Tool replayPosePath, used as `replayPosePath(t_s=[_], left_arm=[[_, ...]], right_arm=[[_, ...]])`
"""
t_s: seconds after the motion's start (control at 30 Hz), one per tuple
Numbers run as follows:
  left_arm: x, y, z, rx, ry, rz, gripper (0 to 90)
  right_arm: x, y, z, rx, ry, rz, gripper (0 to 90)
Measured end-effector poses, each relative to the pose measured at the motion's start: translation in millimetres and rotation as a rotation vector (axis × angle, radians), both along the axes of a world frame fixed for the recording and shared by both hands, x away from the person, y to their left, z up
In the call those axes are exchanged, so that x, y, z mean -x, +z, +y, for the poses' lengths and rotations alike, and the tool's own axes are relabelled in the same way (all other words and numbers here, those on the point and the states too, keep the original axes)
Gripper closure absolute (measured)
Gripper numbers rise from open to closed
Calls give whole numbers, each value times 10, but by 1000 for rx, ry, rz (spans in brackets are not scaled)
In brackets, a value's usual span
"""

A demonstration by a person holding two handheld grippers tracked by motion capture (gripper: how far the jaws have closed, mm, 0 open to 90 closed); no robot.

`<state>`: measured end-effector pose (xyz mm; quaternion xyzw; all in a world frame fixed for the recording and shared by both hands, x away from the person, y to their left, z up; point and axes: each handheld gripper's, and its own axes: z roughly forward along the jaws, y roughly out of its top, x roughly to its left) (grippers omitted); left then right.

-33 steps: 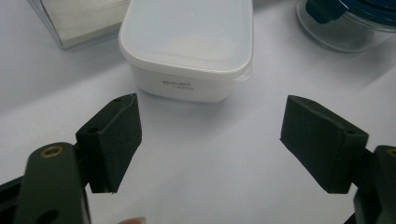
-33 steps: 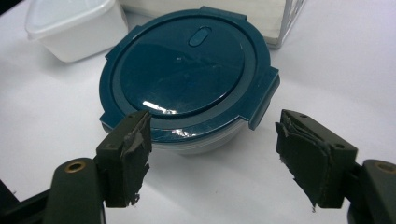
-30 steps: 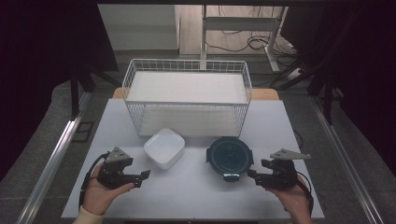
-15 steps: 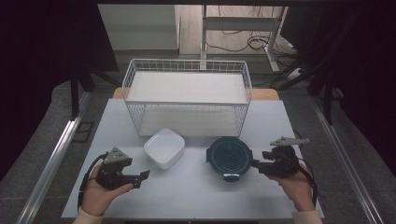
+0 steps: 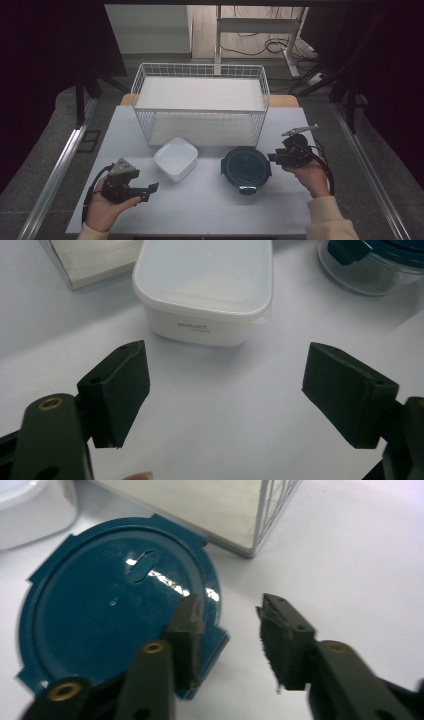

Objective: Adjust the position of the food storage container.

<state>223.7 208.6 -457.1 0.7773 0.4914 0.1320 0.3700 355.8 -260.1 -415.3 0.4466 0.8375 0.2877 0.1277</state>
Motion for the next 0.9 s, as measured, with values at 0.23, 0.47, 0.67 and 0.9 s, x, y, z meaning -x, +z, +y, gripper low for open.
replayPosePath(t_s=[0.23, 0.47, 0.67, 0.9], left_arm=[[-1, -13, 7, 2, 1, 6, 187], [-9, -29, 4, -5, -2, 8, 187], [-19, -46, 6, -11, -2, 13, 186], [-22, -59, -4, -20, -9, 18, 187]], right_arm=[[-204, -20, 68, 47, 5, 12, 810], [-412, -95, 130, 90, 30, 27, 894], [-494, -226, 239, 202, 97, 12, 895], [-543, -371, 382, 262, 171, 19, 895]])
